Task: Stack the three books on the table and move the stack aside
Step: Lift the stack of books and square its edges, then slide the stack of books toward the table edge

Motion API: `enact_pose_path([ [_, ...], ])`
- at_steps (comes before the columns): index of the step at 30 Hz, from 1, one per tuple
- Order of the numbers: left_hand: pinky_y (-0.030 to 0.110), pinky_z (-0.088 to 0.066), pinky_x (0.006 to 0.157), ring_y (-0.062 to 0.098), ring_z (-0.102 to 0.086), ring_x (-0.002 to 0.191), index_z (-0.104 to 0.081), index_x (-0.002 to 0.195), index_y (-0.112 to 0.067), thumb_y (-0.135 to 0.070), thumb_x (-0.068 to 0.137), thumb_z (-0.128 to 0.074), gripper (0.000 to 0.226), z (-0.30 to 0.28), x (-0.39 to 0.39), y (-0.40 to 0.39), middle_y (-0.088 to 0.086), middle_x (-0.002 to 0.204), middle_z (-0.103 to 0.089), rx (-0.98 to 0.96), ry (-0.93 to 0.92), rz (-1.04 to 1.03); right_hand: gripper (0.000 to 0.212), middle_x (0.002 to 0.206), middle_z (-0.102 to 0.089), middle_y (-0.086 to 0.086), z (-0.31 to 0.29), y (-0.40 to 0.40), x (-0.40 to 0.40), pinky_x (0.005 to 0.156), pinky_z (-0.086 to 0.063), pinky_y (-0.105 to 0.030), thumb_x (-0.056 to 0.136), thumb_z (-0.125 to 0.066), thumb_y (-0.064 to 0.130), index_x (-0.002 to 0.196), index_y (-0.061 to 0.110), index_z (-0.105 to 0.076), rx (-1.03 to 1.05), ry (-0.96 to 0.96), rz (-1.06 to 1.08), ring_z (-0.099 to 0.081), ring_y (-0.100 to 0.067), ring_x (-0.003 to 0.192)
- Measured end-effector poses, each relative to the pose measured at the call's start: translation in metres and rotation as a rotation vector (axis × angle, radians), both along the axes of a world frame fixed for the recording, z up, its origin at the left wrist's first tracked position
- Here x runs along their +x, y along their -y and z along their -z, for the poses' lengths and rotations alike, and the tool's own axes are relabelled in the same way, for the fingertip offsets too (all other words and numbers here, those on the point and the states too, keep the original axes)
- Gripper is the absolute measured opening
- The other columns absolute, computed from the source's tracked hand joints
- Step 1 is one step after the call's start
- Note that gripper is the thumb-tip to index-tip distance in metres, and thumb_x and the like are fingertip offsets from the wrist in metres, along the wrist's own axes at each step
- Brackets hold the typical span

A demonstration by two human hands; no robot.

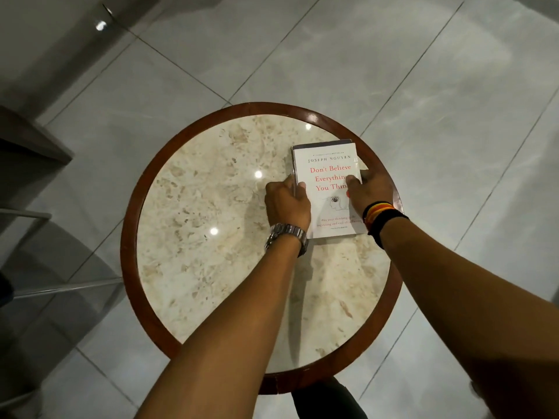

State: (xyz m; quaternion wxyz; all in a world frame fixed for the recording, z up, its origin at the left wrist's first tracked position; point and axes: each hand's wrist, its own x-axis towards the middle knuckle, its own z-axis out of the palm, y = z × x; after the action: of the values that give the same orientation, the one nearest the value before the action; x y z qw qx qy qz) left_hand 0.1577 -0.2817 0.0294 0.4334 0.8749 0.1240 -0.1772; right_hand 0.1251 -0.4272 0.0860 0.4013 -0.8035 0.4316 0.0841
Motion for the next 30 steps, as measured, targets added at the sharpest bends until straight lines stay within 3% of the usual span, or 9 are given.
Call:
enact_pose_path([
  [2,0.043,-0.052,0.107,0.033,-0.058,0.128,-0.067,0.138,-0.01,-0.033,0.107,-0.053,0.041,-0.007,-0.007,-0.024,0.015,0.141,-0.057,0.057,0.044,0.06,0.037,0.123,-0.067,0.0,-0.004,-0.003,-0.005,0.081,-0.059,-0.034,0.097,-0.062,0.031,0.132,0.021,-0.06,-0.028,0.055,0.015,-0.071,-0.025,0.099],
  [6,0.054,-0.04,0.117,0.038,-0.047,0.142,-0.052,0.155,-0.012,-0.033,0.106,-0.041,0.054,-0.004,-0.029,-0.115,0.017,0.158,-0.05,0.226,0.263,0.207,0.043,0.131,-0.053,-0.007,-0.02,-0.026,-0.035,0.103,-0.05,-0.046,0.097,-0.057,0.037,0.136,0.021,-0.053,-0.308,0.126,-0.065,-0.053,-0.026,0.125],
  [8,0.058,-0.033,0.123,0.039,-0.038,0.153,-0.044,0.16,-0.011,-0.036,0.107,-0.035,0.059,0.003,-0.044,-0.166,0.018,0.167,-0.041,0.353,0.294,0.228,0.039,0.129,-0.055,-0.006,-0.029,-0.054,-0.061,0.101,-0.049,-0.042,0.097,-0.057,0.037,0.132,0.02,-0.055,-0.392,0.224,-0.158,-0.053,-0.024,0.122],
  [11,0.059,-0.022,0.127,0.035,-0.022,0.162,-0.027,0.167,-0.011,-0.039,0.109,-0.024,0.065,0.013,-0.067,-0.229,0.016,0.175,-0.024,0.518,0.265,0.238,0.04,0.121,-0.057,-0.006,-0.022,-0.112,-0.101,0.095,-0.05,-0.038,0.096,-0.061,0.038,0.129,0.015,-0.059,-0.3,0.282,-0.29,-0.055,-0.023,0.114],
  [15,0.057,-0.015,0.132,0.033,-0.014,0.165,-0.014,0.169,-0.008,-0.04,0.11,-0.021,0.068,0.029,-0.086,-0.271,0.016,0.178,-0.012,0.619,0.261,0.274,0.054,0.119,-0.054,0.001,0.002,-0.186,-0.155,0.088,-0.055,-0.036,0.091,-0.061,0.056,0.131,0.02,-0.055,-0.163,0.142,-0.392,-0.055,-0.018,0.112],
  [19,0.05,-0.007,0.134,0.028,-0.01,0.166,-0.01,0.169,-0.008,-0.039,0.11,-0.02,0.067,0.036,-0.09,-0.279,0.013,0.179,-0.009,0.638,0.278,0.302,0.071,0.118,-0.051,0.002,0.013,-0.235,-0.186,0.081,-0.055,-0.036,0.079,-0.065,0.066,0.133,0.023,-0.05,-0.191,-0.033,-0.449,-0.051,-0.019,0.112],
  [22,0.049,-0.006,0.135,0.028,-0.01,0.166,-0.011,0.169,-0.007,-0.039,0.11,-0.017,0.068,0.038,-0.089,-0.284,0.013,0.179,-0.01,0.61,0.279,0.316,0.069,0.114,-0.049,0.004,0.017,-0.255,-0.195,0.072,-0.055,-0.036,0.076,-0.069,0.062,0.131,0.026,-0.048,-0.233,-0.088,-0.467,-0.05,-0.018,0.106],
  [25,0.053,-0.011,0.134,0.029,-0.012,0.166,-0.012,0.168,-0.005,-0.039,0.109,-0.018,0.068,0.037,-0.089,-0.289,0.015,0.178,-0.011,0.59,0.292,0.345,0.063,0.117,-0.052,0.004,0.018,-0.268,-0.188,0.077,-0.056,-0.035,0.078,-0.072,0.049,0.13,0.025,-0.048,-0.217,-0.148,-0.38,-0.056,-0.02,0.108],
  [30,0.053,-0.013,0.134,0.027,-0.008,0.166,-0.01,0.169,-0.006,-0.038,0.109,-0.02,0.069,0.035,-0.087,-0.296,0.013,0.179,-0.009,0.567,0.311,0.366,0.064,0.121,-0.058,-0.003,0.013,-0.301,-0.118,0.086,-0.056,-0.035,0.076,-0.079,0.041,0.128,0.018,-0.052,-0.195,0.005,-0.239,-0.062,-0.023,0.104],
])
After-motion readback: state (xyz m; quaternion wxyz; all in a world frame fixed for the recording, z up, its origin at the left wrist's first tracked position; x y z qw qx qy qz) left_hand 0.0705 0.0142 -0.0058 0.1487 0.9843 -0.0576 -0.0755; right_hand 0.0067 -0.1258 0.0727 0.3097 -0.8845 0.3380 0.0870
